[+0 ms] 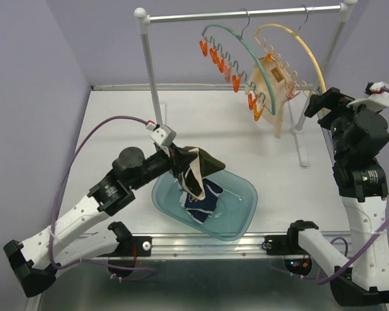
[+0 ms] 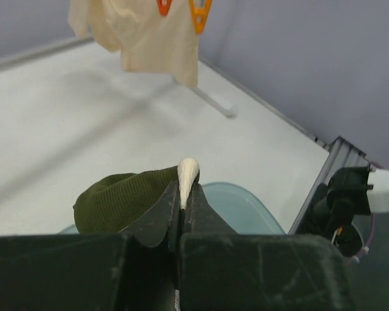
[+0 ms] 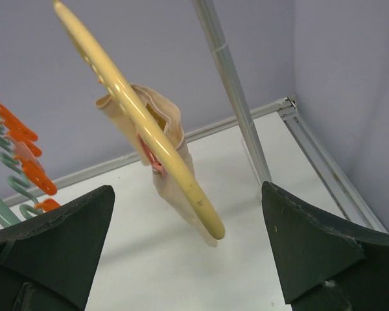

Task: Remove the underwear clipped to the hanger

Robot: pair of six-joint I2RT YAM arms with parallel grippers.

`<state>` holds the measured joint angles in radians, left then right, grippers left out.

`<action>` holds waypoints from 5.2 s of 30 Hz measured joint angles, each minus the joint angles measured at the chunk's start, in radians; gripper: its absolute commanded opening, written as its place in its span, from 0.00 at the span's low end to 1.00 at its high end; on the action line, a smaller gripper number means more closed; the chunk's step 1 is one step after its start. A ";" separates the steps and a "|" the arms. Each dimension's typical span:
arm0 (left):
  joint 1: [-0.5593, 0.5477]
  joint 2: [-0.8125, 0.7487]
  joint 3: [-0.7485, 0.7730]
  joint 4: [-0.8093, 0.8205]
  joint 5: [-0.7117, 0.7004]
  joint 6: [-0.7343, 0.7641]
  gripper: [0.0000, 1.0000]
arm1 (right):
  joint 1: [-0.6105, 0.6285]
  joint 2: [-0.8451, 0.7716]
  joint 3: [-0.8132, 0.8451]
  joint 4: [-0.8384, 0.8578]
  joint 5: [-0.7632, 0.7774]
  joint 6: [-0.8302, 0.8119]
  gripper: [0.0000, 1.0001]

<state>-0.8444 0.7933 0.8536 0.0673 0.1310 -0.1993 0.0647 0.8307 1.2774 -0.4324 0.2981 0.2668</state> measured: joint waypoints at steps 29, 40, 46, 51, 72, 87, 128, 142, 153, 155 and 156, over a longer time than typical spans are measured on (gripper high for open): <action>0.000 -0.149 -0.188 -0.039 -0.208 -0.035 0.99 | 0.000 0.452 0.711 0.003 -0.207 -0.199 1.00; 0.000 -0.159 -0.193 -0.033 -0.249 -0.014 0.99 | -0.005 0.669 0.972 -0.203 -0.344 -0.409 1.00; 0.000 -0.169 -0.214 -0.019 -0.251 -0.002 0.99 | -0.027 0.688 0.974 -0.306 -0.409 -0.409 1.00; 0.000 -0.167 -0.217 -0.018 -0.251 0.009 0.99 | -0.048 0.688 0.973 -0.339 -0.430 -0.384 0.92; 0.000 -0.166 -0.225 0.018 -0.237 0.003 0.99 | -0.143 0.721 0.901 -0.399 -0.656 -0.240 0.68; 0.000 -0.148 -0.225 0.033 -0.228 0.001 0.99 | -0.143 0.724 0.842 -0.424 -0.665 -0.227 0.01; 0.000 -0.097 -0.225 0.140 -0.218 0.008 0.99 | -0.150 0.657 0.930 -0.430 -0.670 -0.187 0.01; 0.000 -0.023 -0.225 0.243 -0.237 0.011 0.99 | -0.151 0.395 0.621 -0.409 -0.750 -0.250 0.00; 0.000 0.079 -0.239 0.473 -0.089 0.147 0.99 | -0.150 0.082 0.248 -0.418 -0.781 -0.301 0.01; 0.000 0.098 -0.257 0.544 -0.046 0.190 0.99 | -0.150 0.019 0.206 -0.437 -0.791 -0.306 0.00; 0.000 0.112 -0.261 0.566 -0.029 0.212 0.99 | -0.150 -0.003 0.188 -0.441 -0.800 -0.310 0.00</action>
<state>-0.8444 0.9051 0.5926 0.6331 0.1020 0.0132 -0.0856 0.8280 1.4654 -0.8734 -0.5022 -0.0433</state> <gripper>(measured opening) 0.986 0.188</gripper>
